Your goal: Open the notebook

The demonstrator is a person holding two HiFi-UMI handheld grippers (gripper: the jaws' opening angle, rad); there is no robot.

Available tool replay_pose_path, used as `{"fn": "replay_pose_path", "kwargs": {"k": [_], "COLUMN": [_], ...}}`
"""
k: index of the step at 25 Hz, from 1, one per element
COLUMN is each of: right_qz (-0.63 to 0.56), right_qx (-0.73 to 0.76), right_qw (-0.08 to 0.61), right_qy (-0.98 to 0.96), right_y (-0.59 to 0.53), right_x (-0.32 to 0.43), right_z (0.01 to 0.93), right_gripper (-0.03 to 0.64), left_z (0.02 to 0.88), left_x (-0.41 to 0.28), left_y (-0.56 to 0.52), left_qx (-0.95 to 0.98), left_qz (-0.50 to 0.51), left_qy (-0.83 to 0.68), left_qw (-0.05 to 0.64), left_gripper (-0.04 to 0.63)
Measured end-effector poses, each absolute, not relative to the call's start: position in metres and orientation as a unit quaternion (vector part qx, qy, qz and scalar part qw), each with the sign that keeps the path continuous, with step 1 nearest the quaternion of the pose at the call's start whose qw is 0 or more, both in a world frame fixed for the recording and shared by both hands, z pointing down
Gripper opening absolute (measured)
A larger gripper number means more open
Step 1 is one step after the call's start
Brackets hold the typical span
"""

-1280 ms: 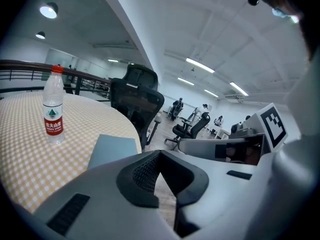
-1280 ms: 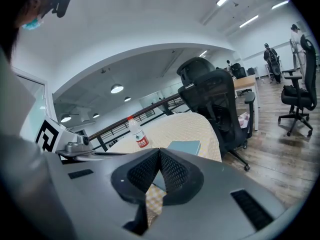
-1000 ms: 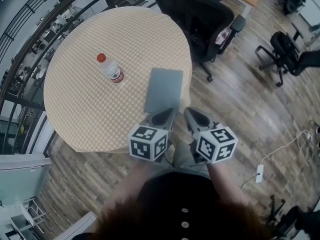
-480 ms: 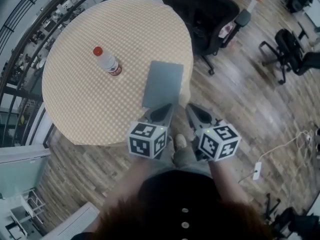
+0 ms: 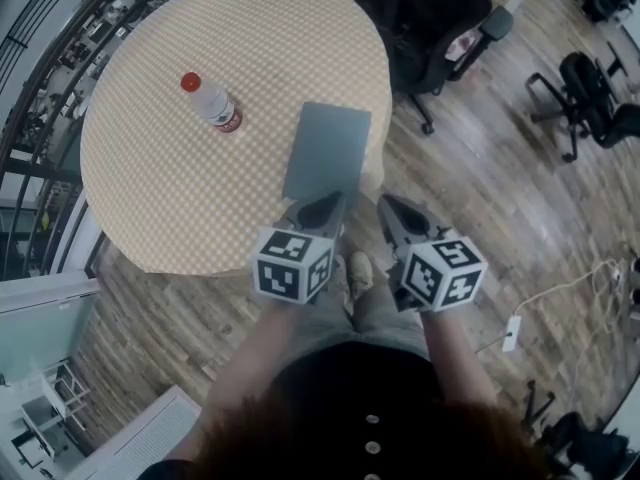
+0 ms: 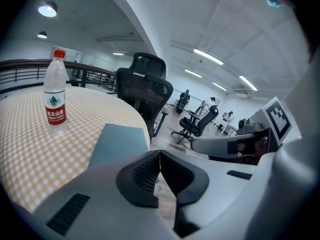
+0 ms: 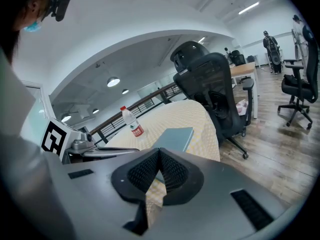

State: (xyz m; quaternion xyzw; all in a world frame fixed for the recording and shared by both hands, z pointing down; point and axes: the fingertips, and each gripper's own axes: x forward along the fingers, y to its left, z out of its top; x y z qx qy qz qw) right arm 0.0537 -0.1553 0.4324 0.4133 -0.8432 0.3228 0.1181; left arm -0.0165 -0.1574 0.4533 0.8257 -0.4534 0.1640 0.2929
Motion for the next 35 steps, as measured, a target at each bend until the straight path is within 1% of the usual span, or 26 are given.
{"fn": "replay_pose_path", "kwargs": {"k": [6, 11, 14, 17, 22, 26, 29, 35], "right_qz": [0.341, 0.34, 0.341, 0.346, 0.352, 0.358, 0.362, 0.371], "right_qx": [0.422, 0.413, 0.407, 0.403, 0.402, 0.403, 0.403, 0.404], "right_qw": [0.124, 0.135, 0.133, 0.135, 0.138, 0.137, 0.137, 0.134], "right_qy": [-0.831, -0.834, -0.837, -0.837, -0.834, -0.831, -0.83, -0.825], "right_y": [-0.154, -0.155, -0.156, -0.154, -0.152, -0.154, -0.153, -0.15], "right_x": [0.067, 0.057, 0.051, 0.05, 0.05, 0.05, 0.049, 0.054], "right_z": [0.451, 0.46, 0.463, 0.468, 0.475, 0.48, 0.485, 0.492], "right_gripper": [0.011, 0.011, 0.011, 0.011, 0.011, 0.011, 0.011, 0.011], "left_z": [0.469, 0.477, 0.479, 0.482, 0.494, 0.506, 0.514, 0.526], "left_x": [-0.012, -0.015, -0.018, -0.018, -0.014, -0.01, -0.009, -0.006], "left_y": [-0.16, -0.165, -0.166, -0.165, -0.158, -0.156, -0.156, -0.156], "left_qx": [0.83, 0.826, 0.824, 0.826, 0.826, 0.821, 0.817, 0.812], "left_qz": [0.184, 0.201, 0.223, 0.25, 0.285, 0.32, 0.349, 0.37], "left_qy": [-0.446, -0.452, -0.457, -0.455, -0.442, -0.433, -0.427, -0.429], "left_qw": [0.281, 0.27, 0.248, 0.219, 0.202, 0.192, 0.167, 0.141], "left_gripper": [0.011, 0.013, 0.019, 0.047, 0.153, 0.209, 0.222, 0.222]}}
